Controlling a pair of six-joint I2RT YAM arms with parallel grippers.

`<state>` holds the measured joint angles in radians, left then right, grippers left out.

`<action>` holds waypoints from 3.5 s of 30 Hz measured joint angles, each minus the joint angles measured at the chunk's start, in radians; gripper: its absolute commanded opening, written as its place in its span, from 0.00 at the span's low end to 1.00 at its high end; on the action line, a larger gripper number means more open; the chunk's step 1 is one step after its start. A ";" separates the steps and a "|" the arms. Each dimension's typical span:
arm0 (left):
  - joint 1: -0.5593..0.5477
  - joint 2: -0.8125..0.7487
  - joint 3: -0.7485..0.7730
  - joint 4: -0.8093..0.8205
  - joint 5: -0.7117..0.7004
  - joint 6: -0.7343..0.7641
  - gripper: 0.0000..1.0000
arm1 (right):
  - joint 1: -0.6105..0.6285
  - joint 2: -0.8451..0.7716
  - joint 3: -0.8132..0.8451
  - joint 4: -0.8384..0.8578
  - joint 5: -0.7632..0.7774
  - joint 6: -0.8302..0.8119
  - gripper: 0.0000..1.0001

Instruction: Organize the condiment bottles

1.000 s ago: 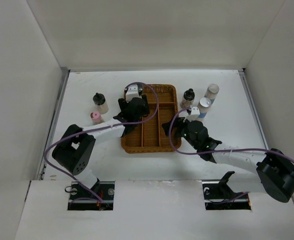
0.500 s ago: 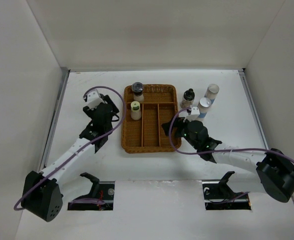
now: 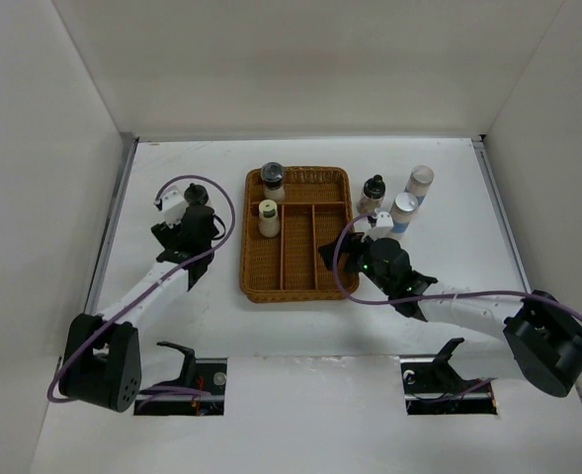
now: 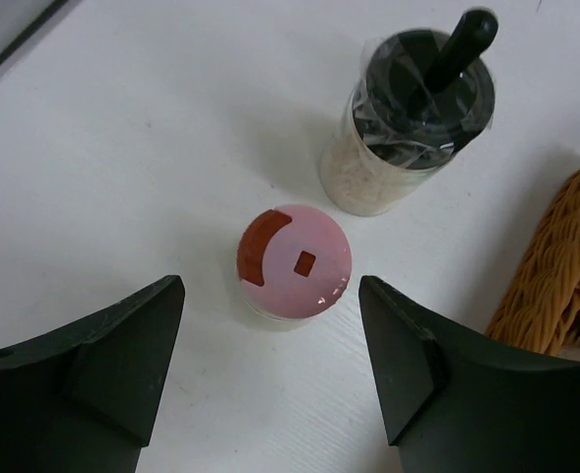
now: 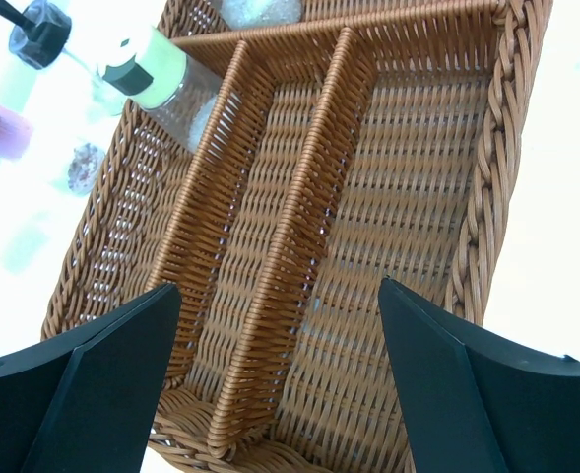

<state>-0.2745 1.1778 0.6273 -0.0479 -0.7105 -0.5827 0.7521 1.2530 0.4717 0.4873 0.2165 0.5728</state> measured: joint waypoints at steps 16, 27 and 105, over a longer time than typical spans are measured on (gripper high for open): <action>0.006 0.104 -0.005 0.108 0.010 0.018 0.30 | 0.000 0.012 0.000 0.000 -0.023 0.004 0.89; -0.309 -0.081 0.093 -0.036 0.007 0.037 0.30 | 0.000 0.019 0.000 0.000 -0.026 0.004 0.88; 0.061 0.517 0.395 0.278 0.070 0.181 0.76 | 0.009 0.047 0.012 -0.007 -0.030 0.000 0.97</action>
<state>-0.2134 1.6947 1.0225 0.2306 -0.6407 -0.4019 0.7609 1.2995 0.4835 0.4801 0.1867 0.5724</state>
